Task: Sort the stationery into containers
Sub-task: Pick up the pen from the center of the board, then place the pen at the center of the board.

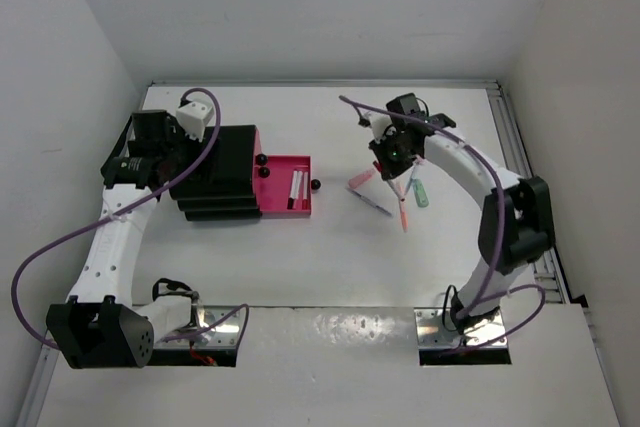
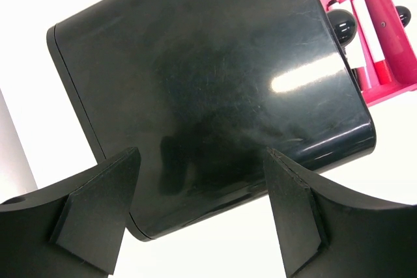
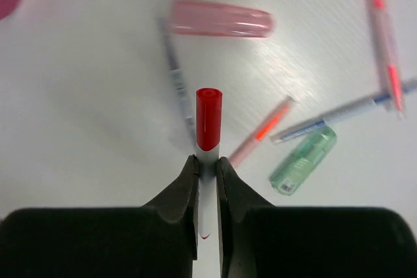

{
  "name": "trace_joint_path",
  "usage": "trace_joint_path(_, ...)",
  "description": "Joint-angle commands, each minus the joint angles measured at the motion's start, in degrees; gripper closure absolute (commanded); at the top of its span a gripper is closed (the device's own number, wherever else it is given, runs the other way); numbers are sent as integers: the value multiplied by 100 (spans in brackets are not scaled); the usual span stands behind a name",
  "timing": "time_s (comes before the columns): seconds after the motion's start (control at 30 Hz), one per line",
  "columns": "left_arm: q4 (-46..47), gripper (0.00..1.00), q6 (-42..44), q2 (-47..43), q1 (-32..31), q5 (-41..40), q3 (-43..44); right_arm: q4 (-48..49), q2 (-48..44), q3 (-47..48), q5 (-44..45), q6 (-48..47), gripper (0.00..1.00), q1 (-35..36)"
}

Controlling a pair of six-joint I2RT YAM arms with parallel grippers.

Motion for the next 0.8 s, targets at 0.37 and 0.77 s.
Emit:
trace_joint_path(0.37,318,17,-163,-79,9,295,-127,435,-2608,-3746,-1999,-8700,100,1940)
trace_joint_path(0.77,380,17,-295,-9,18,471,-189,120,-1170,-2861,-2563,-12428,100,2125)
